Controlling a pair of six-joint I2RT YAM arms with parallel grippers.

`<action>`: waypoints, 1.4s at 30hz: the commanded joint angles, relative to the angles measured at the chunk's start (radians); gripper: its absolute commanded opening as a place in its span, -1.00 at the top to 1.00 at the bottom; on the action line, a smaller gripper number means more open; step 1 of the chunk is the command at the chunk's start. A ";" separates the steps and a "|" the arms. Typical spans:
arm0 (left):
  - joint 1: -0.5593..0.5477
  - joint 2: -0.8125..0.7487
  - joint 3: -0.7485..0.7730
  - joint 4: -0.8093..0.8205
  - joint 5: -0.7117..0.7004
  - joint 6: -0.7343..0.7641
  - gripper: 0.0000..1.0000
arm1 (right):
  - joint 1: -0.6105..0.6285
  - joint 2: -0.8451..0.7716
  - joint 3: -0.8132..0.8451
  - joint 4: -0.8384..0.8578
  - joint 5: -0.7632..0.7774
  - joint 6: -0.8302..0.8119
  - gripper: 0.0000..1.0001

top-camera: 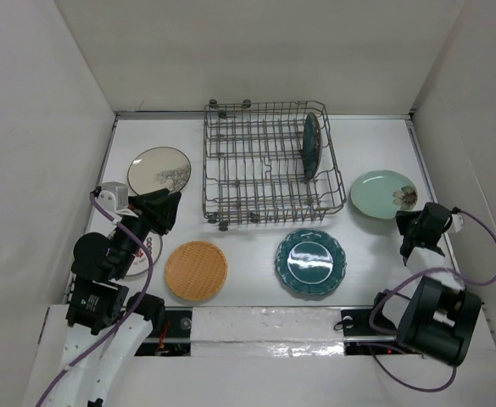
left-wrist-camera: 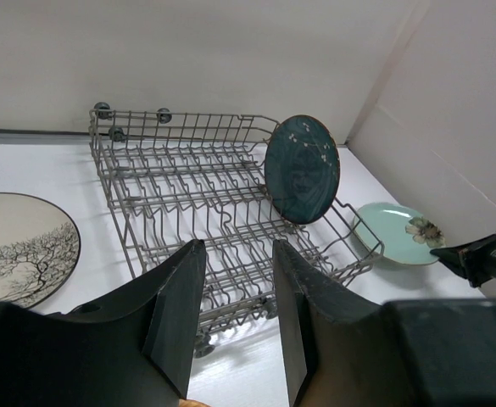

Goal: Load the plates into the dish rack

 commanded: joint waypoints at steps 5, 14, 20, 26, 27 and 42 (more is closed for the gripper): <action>-0.008 0.010 0.019 0.037 -0.007 0.012 0.31 | 0.206 -0.360 0.184 -0.062 0.279 -0.071 1.00; -0.008 0.010 0.019 0.036 -0.015 0.012 0.31 | 0.638 -0.325 0.564 -0.059 0.554 -0.374 1.00; 0.003 0.010 0.016 0.036 -0.012 0.010 0.31 | 0.930 -0.042 0.957 -0.186 0.684 -0.666 1.00; 0.012 0.010 0.016 0.036 -0.012 0.012 0.31 | 1.097 0.330 1.302 -0.417 0.897 -0.850 1.00; 0.012 0.010 0.016 0.036 -0.012 0.010 0.31 | 1.108 0.363 1.364 -0.428 0.920 -0.869 1.00; 0.012 0.013 0.016 0.034 -0.012 0.013 0.31 | 1.148 0.718 1.564 -0.487 1.126 -1.050 1.00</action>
